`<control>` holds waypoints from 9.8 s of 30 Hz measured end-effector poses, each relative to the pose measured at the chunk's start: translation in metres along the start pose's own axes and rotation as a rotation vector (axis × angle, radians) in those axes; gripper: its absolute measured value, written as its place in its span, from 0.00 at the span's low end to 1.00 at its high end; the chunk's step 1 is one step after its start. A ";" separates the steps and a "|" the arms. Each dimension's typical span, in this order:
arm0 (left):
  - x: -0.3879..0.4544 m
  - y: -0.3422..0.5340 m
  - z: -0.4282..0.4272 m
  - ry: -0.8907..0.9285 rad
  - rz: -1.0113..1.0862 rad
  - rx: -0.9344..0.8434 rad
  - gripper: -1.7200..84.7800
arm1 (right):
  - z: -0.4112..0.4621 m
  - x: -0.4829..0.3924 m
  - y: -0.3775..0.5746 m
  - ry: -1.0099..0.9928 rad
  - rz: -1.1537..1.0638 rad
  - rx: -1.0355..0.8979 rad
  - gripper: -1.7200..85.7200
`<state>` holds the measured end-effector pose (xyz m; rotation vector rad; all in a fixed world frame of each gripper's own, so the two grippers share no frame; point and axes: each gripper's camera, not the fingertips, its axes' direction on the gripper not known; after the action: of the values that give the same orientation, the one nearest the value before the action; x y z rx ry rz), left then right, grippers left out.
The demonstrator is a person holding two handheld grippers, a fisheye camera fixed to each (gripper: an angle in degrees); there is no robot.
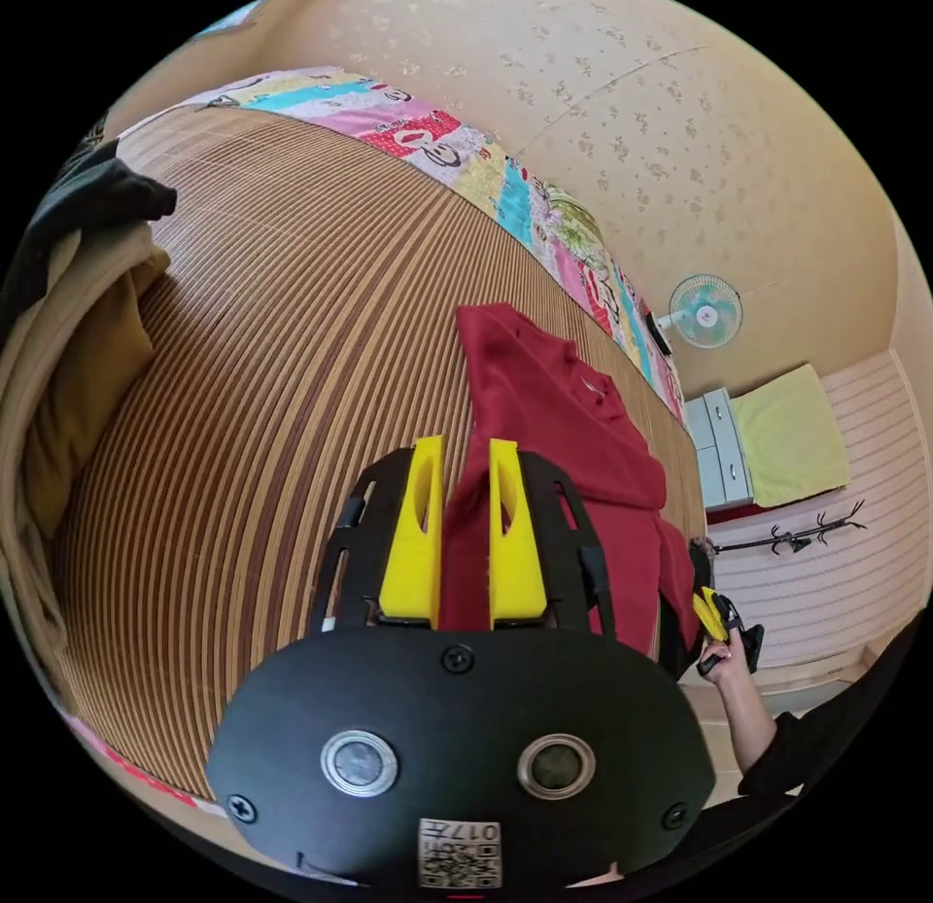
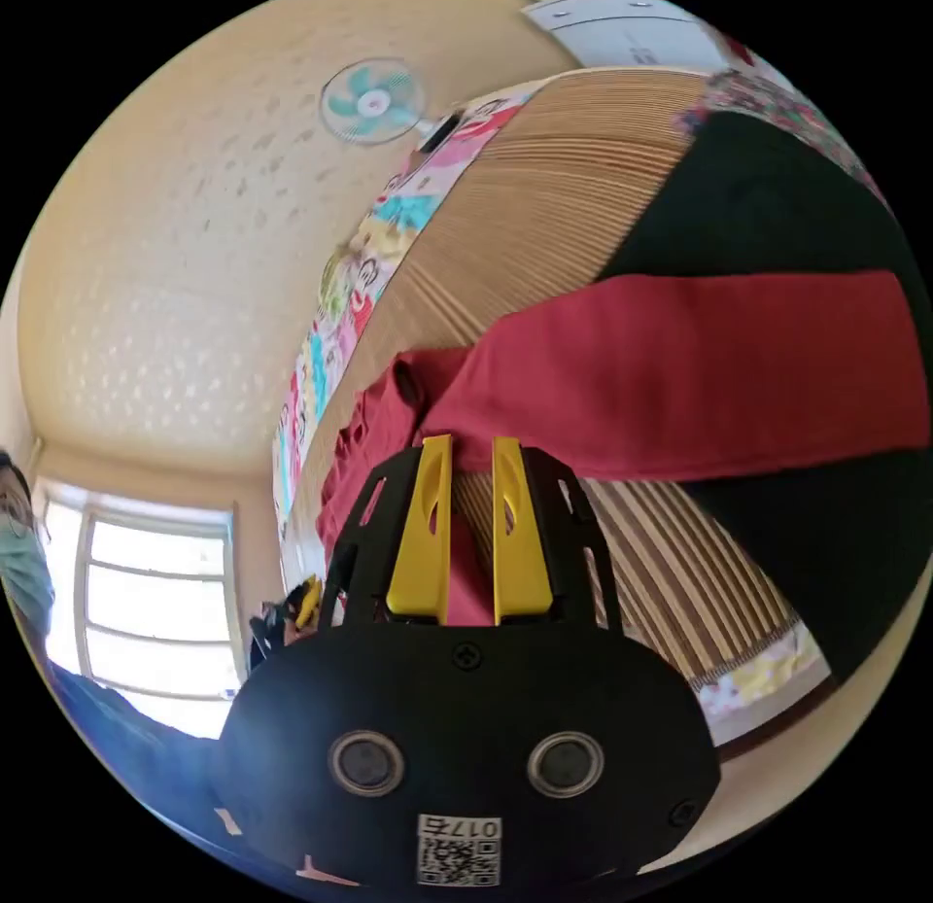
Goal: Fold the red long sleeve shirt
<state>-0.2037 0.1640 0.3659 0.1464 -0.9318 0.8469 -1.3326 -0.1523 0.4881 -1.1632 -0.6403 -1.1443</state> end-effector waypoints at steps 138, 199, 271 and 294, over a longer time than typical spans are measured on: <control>0.002 0.268 -0.067 -0.124 0.227 -0.562 0.13 | 0.225 -0.128 0.280 0.356 -0.597 -0.564 0.10; -0.099 0.046 -0.174 0.970 -0.793 0.107 0.04 | 0.113 -0.041 -0.034 -0.566 0.204 -0.275 0.06; 0.090 0.122 -0.049 0.163 -0.091 -0.506 0.14 | 0.285 -0.047 0.129 -0.112 -0.475 -0.743 0.11; 0.235 0.023 0.196 -0.003 -0.141 -0.755 0.19 | 0.246 0.112 -0.010 -0.256 -0.197 -0.953 0.28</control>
<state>-0.2743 0.2263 0.6578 -0.4354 -1.1710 0.3235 -1.2664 0.0383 0.6687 -2.1124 -0.3916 -1.5431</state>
